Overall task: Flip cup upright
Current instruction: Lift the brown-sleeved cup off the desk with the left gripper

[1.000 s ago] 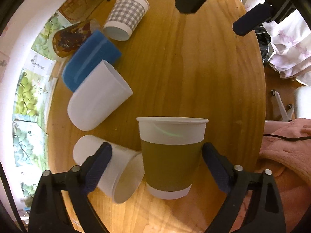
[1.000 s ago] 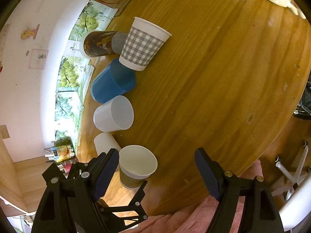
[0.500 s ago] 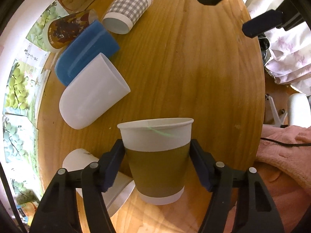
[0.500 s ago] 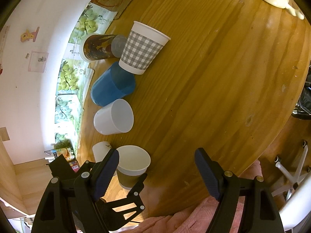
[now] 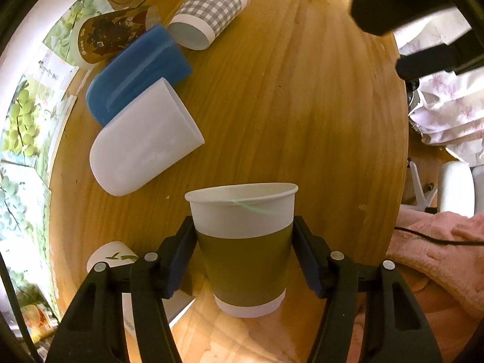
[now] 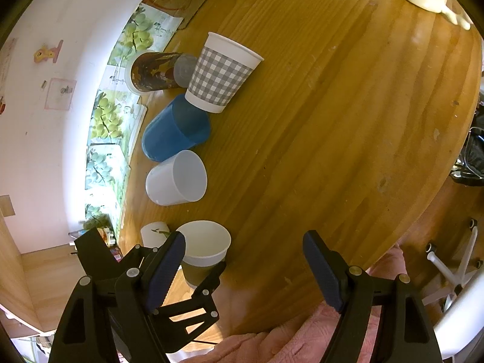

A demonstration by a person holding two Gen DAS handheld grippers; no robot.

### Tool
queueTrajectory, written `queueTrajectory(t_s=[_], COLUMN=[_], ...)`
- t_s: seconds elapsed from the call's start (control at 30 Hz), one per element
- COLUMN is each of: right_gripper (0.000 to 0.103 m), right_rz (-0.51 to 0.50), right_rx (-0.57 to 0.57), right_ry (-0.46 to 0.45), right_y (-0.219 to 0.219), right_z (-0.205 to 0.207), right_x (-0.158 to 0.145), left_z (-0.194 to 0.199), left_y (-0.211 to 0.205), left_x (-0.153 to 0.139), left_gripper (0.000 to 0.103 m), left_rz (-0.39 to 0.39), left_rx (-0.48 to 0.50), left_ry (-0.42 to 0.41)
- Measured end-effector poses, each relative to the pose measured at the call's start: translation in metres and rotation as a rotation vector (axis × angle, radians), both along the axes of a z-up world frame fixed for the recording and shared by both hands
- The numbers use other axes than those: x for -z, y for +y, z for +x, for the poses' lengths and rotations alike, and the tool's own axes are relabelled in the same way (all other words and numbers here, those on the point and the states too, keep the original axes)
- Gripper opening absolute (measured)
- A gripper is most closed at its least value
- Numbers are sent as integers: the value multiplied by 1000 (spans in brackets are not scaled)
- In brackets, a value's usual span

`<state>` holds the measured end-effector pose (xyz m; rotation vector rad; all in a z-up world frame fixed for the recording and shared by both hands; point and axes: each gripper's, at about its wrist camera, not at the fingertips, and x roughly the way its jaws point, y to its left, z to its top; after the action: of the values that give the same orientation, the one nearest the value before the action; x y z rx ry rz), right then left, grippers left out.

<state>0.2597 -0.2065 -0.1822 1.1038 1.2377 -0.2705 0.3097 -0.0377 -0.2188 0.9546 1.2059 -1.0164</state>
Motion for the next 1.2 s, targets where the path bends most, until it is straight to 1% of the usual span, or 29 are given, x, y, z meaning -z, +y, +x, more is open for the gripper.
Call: queueTrajectory(t_s=[0.13,0.3,0.43,0.6,0.8,0.83,0.9,1.0,1.2], right_gripper=[81,81,81,81,81,81,81,81,81], right_rz=[-2,-9,-20,-25,-35,-38,-44,-49,-62], right_rx=[0,-6,-22,-53,-113,-128,-157,-196,-287], right_ry=[-3,-8,-26,-36,-60,-62,-66,-70,-68], right_y=[1,0,-2,-7,-19,-22,-29,-37,-52], right_z=[-3,-8,-11,-15,-21,-22,-24,-26,-29], right_x=[-2,-6,-10,-12,-21,-22,-25,-28,-31], left_z=[1,6,7,7,4,-3,-4,-5,-11], left_y=[-2,-1,-2,-4,-12,-17,-19,-21,-30], left_x=[-1,-5,-9,-16,-28,-28,-31,-33,-36], left_gripper=[65,64,64,64,64,64,64,64,64], left_rz=[0,-6,-12,-15,-12,-11,-11,-13,-42], left_rx=[-24,-81,-119,-195,-333,-359,-412,-497,-680], left_ry=[8,33,20,10,4,1,0,15,53])
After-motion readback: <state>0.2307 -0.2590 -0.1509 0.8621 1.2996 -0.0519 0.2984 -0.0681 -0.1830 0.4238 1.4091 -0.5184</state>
